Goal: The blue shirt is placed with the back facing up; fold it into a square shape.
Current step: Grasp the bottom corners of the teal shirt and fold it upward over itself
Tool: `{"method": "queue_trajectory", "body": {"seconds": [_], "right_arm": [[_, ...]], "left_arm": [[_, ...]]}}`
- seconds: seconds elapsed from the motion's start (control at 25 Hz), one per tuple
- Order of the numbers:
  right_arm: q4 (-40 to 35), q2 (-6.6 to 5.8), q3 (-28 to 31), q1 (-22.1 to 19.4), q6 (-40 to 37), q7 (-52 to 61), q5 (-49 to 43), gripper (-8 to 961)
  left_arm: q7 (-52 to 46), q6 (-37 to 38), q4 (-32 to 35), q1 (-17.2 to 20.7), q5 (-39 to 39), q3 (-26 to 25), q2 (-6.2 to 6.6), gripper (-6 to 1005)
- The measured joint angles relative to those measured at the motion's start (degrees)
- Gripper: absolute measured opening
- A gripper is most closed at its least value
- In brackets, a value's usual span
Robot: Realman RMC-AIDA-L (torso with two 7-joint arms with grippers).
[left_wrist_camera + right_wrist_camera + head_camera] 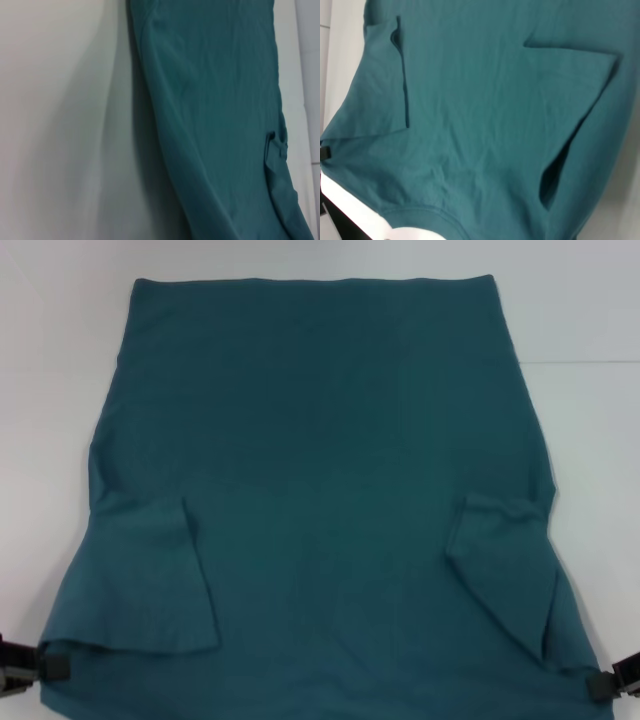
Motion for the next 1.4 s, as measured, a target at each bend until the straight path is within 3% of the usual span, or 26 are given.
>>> {"method": "queue_trajectory", "body": {"seconds": [0.28, 0.48, 0.72, 0.92, 1.24, 1.4], "right_arm": [[-0.74, -0.43, 2.2, -0.51, 0.69, -1.09, 0.46, 72], [-0.53, -0.46, 3.83, 1.41, 3.83, -2.18, 4.36, 76], [-0.04, 0.32, 3.92, 4.01, 10.64, -1.42, 9.41, 81], [-0.04, 0.85, 3.84, 5.22, 16.33, -1.05, 13.16, 85], [0.02, 0.94, 2.98, 9.14, 27.6, 1.59, 13.38, 92], [0.88, 1.27, 1.09, 11.39, 35.2, 1.36, 13.47, 96]], "left_arm": [[0.41, 0.46, -0.22, -0.33, 2.04, 0.86, -0.22, 27], [0.39, -2.52, -2.76, -4.79, 1.57, 0.85, 0.47, 27], [-2.8, -13.91, -11.22, -13.92, 2.03, 1.49, 1.87, 26], [-7.11, -22.31, -12.01, -18.33, 2.05, 2.74, 2.06, 26], [-11.48, -34.82, -14.55, -24.23, 2.09, 10.17, 2.78, 26], [-13.47, -43.57, -15.82, -27.01, 2.13, 16.16, 1.87, 26]]}}
